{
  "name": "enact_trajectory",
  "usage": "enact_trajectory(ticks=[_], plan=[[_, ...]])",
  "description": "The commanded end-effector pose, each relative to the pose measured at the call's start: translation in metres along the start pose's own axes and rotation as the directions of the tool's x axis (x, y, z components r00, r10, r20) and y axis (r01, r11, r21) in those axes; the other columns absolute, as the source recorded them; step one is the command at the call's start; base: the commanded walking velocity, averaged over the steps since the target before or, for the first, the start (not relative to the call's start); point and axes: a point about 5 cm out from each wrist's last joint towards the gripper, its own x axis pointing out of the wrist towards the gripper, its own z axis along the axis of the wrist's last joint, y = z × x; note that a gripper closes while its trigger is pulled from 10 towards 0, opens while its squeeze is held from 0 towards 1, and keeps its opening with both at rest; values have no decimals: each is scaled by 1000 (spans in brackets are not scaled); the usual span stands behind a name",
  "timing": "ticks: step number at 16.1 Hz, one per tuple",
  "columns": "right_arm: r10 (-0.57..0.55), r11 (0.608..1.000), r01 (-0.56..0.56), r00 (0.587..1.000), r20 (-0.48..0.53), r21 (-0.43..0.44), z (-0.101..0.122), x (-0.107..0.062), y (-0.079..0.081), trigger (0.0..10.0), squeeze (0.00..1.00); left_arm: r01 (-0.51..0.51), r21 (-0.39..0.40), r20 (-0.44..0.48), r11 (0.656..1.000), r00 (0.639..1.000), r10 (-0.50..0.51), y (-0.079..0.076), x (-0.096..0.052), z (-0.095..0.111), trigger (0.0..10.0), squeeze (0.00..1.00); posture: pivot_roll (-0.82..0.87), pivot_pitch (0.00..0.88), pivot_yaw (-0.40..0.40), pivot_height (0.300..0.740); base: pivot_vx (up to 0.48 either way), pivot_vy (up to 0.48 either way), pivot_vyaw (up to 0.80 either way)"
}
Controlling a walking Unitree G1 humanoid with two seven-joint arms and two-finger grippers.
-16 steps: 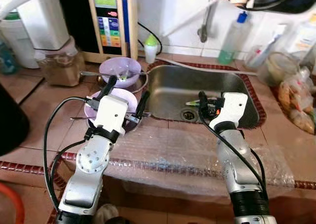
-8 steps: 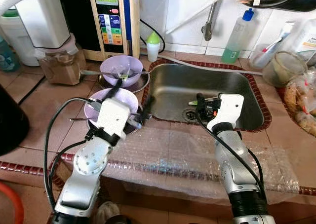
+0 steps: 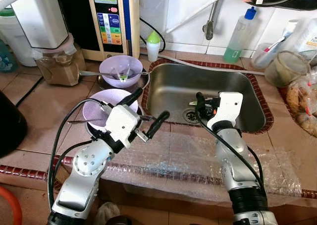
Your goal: Kitchen organization
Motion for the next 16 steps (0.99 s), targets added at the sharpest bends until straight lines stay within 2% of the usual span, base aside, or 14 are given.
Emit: enact_trajectory(ticks=[1,4,6,7,8,9,10,16], plan=[[5,1000,-5,1000,3,-7,1,2,0,10000,0,41,19,-22,999,999,-40,-3,0,-3,10000,0,16,0,-15,740,0,0,0],[9,1000,-9,1000,0,-5,0,2,1,10000,0,34,61,-23,998,999,-33,2,-2,-3,10000,0,18,0,-16,740,0,0,0],[6,1000,-6,1000,-2,-7,-1,3,0,10000,0,38,133,-48,990,998,-32,7,-4,-7,10000,0,22,0,-19,740,0,0,0],[6,1000,-6,1000,0,-7,-1,3,-1,10000,0,42,155,-65,987,997,-32,7,-6,-11,9098,0,22,0,-19,740,0,0,0],[5,1000,-5,1000,1,-7,0,4,-1,10000,0,35,166,-81,985,996,-22,9,-8,-16,2784,0,24,0,-20,740,0,0,0],[5,1000,-5,1000,1,-7,0,4,-1,10000,0,32,163,-81,986,997,-19,9,-8,-17,2784,0,24,0,-20,740,0,0,0],[4,1000,-4,1000,3,-7,0,5,-1,10000,0,30,169,-86,985,996,-15,10,-9,-20,0,0,24,0,-20,740,0,0,0],[-2,1000,2,1000,7,-6,1,6,-2,10000,0,23,201,-73,979,997,-8,13,-6,-22,0,0,21,0,-17,740,0,0,0]])
